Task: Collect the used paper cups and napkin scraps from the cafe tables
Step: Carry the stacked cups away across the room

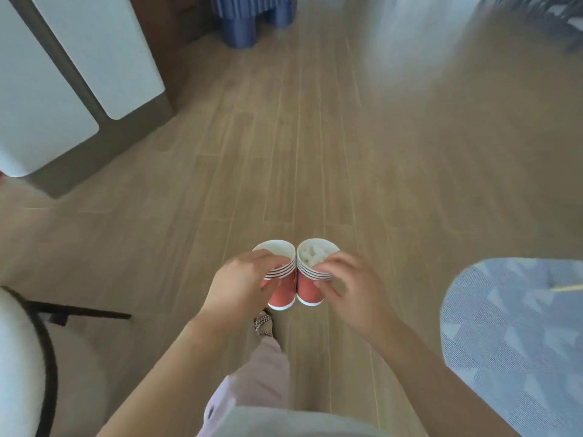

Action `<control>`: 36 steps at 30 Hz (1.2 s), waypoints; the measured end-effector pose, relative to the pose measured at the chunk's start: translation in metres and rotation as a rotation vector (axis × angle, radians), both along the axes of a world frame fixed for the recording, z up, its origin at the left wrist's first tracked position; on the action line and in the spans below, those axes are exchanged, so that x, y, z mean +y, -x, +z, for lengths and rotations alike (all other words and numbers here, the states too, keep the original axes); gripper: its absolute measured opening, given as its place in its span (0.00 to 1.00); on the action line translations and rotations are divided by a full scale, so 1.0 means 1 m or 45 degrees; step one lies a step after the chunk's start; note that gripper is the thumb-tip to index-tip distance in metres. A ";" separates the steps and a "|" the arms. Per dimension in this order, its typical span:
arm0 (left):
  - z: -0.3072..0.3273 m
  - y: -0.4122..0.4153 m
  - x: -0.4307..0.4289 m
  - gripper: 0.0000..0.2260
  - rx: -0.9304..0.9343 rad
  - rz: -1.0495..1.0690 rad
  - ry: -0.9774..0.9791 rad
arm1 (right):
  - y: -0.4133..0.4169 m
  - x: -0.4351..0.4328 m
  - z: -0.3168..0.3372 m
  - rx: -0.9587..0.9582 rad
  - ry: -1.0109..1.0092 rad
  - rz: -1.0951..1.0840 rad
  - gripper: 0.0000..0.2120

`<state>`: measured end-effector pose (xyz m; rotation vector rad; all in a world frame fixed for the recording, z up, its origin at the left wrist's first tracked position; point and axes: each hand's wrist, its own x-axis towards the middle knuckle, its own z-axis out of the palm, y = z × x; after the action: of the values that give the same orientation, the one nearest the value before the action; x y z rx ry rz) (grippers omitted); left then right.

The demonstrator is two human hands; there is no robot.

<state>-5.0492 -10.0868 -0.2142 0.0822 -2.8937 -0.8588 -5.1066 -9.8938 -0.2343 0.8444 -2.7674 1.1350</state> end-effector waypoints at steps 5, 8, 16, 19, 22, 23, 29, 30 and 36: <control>-0.006 0.137 -0.076 0.14 -0.006 -0.036 0.022 | 0.138 -0.075 -0.006 0.034 -0.020 0.023 0.10; 0.009 0.216 -0.119 0.14 0.009 -0.058 0.052 | 0.213 -0.114 0.004 0.053 0.009 -0.014 0.10; 0.017 0.393 -0.201 0.16 -0.012 -0.067 0.070 | 0.385 -0.196 0.013 0.092 0.066 -0.054 0.10; 0.004 0.472 -0.224 0.16 -0.018 -0.087 0.082 | 0.458 -0.218 0.002 0.120 0.071 -0.082 0.11; -0.003 0.567 -0.241 0.15 -0.041 -0.164 0.111 | 0.546 -0.237 -0.007 0.144 0.052 -0.141 0.10; -0.002 0.600 -0.247 0.14 -0.042 -0.185 0.113 | 0.578 -0.243 -0.008 0.146 0.063 -0.154 0.11; 0.017 0.784 -0.292 0.14 -0.027 -0.133 0.073 | 0.762 -0.285 0.008 0.173 0.088 -0.113 0.11; 0.018 0.808 -0.302 0.14 -0.021 -0.116 0.062 | 0.790 -0.294 0.009 0.175 0.099 -0.097 0.11; 0.006 0.935 -0.359 0.14 -0.035 0.007 0.008 | 0.933 -0.355 0.005 0.173 0.065 0.000 0.10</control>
<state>-5.9842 -10.4457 -0.2079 0.1023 -2.9197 -0.8548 -6.0393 -10.2492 -0.2289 0.8813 -2.6182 1.0995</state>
